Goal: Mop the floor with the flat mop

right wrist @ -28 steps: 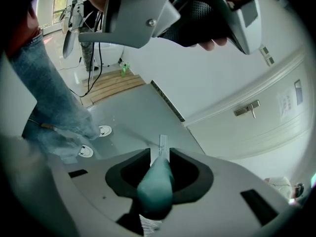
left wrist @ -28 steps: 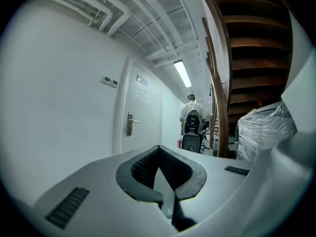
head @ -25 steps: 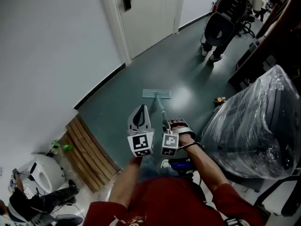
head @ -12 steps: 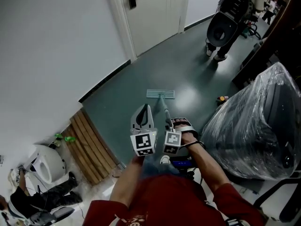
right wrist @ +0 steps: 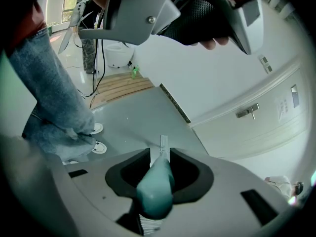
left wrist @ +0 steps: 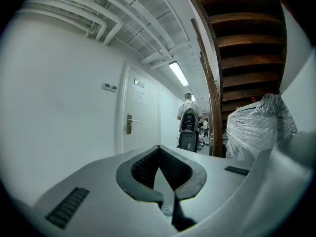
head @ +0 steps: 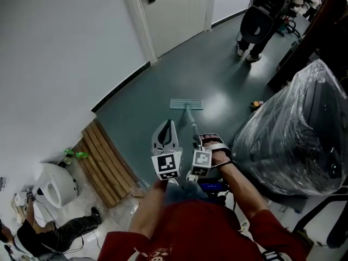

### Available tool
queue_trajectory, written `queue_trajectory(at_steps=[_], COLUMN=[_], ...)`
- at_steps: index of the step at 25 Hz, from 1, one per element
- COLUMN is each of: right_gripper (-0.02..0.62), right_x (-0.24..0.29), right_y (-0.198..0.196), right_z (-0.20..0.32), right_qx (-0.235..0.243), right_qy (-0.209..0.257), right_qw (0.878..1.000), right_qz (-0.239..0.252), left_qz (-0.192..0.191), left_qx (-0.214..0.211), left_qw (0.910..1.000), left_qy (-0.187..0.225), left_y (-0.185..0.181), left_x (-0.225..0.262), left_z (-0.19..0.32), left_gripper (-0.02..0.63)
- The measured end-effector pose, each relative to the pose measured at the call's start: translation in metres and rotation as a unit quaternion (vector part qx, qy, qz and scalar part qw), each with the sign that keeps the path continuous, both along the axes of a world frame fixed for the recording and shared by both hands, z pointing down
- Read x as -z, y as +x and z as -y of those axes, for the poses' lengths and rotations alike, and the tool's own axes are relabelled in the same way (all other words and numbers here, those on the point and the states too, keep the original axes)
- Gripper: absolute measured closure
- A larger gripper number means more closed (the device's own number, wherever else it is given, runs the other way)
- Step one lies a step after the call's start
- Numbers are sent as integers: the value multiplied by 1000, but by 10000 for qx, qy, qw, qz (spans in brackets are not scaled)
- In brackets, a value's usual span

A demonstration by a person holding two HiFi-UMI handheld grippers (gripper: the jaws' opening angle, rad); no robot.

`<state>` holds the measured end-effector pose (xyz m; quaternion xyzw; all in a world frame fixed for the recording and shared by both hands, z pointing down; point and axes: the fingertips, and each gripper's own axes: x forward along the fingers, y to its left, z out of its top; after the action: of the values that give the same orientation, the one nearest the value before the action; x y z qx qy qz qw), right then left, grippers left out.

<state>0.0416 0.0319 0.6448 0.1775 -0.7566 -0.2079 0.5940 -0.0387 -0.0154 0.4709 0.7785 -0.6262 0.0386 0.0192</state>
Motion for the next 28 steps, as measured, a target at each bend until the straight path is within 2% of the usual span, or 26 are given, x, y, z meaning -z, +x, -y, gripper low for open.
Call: queue_trajectory(at_steps=[11,20,28], right_gripper=[465,465,465], right_x=[5,7,3], right_y=[-28,-35,-18], right_z=[-79,-144,-185], right_qx=[-188,-211,-314], right_qy=[-106,-135,-105], right_qw=[9997,9997,9993], right_qz=[-114,32,-190], left_qz=[-221,-222,-212], left_qx=[-106,-199,-266], left_qw=[9997,9995,9994], left_qy=[-48,35,-32], left_y=[-33,-37,-30], left_x=[-12,-14,-16], left_z=[-76,-139,-178], left_gripper=[591,591,591])
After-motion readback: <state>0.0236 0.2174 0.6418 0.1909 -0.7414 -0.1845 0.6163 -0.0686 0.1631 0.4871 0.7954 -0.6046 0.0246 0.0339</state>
